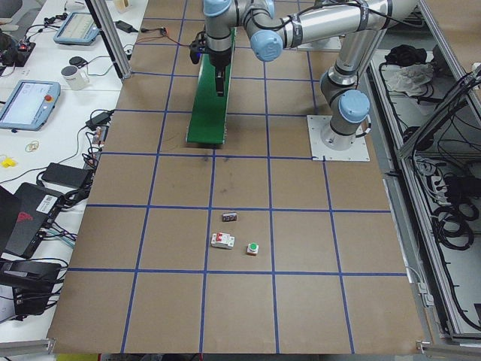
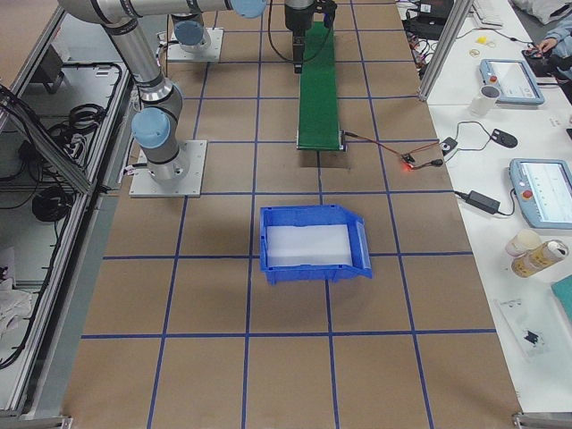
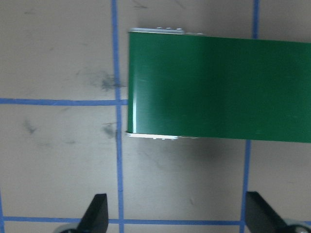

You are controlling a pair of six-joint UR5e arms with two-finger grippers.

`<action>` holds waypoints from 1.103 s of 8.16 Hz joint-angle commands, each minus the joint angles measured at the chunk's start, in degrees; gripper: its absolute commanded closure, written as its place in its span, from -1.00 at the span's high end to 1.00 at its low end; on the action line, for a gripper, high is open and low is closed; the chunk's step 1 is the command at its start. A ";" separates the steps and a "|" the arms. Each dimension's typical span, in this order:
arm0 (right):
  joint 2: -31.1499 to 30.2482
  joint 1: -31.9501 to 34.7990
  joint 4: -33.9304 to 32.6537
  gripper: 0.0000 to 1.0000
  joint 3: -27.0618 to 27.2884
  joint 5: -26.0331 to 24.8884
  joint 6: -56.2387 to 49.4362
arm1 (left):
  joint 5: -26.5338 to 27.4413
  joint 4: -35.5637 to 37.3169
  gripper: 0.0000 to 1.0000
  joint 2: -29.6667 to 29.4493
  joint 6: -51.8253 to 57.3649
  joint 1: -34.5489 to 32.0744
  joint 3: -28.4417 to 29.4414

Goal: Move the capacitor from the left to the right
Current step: 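Move the left gripper outward over the black capacitor beside the conveyor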

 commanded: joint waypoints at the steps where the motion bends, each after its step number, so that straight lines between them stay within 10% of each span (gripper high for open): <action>1: 0.05 0.00 0.00 1.00 0.00 0.07 0.00 | 0.12 3.00 1.00 -4.18 4.22 13.99 -0.26; 9: 0.23 0.00 -0.09 1.00 0.00 0.16 0.18 | 1.35 24.11 1.00 -25.72 19.61 30.81 -0.44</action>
